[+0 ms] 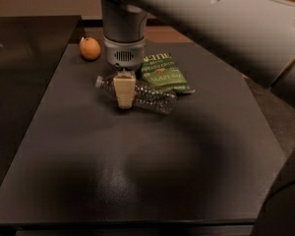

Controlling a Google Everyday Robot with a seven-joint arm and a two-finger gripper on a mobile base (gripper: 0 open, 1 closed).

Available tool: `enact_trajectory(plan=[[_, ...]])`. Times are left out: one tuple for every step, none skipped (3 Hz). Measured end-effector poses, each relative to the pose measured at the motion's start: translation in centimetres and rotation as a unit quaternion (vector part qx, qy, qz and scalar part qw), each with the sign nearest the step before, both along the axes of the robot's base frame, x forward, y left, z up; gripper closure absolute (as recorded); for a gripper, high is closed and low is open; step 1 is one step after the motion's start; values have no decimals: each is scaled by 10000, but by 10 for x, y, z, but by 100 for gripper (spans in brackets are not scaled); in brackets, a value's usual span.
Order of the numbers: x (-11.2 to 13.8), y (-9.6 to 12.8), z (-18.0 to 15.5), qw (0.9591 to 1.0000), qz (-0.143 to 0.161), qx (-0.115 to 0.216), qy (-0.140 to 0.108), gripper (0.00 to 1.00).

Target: Knock water bottle over

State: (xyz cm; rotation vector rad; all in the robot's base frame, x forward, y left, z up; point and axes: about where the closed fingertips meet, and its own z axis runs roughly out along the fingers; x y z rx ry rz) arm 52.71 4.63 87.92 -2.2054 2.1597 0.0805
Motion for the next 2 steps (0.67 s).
enact_trajectory(plan=[[2,3,0,10000,-3,57,-61,0],[3,3,0,10000,-3,57,-61,0]])
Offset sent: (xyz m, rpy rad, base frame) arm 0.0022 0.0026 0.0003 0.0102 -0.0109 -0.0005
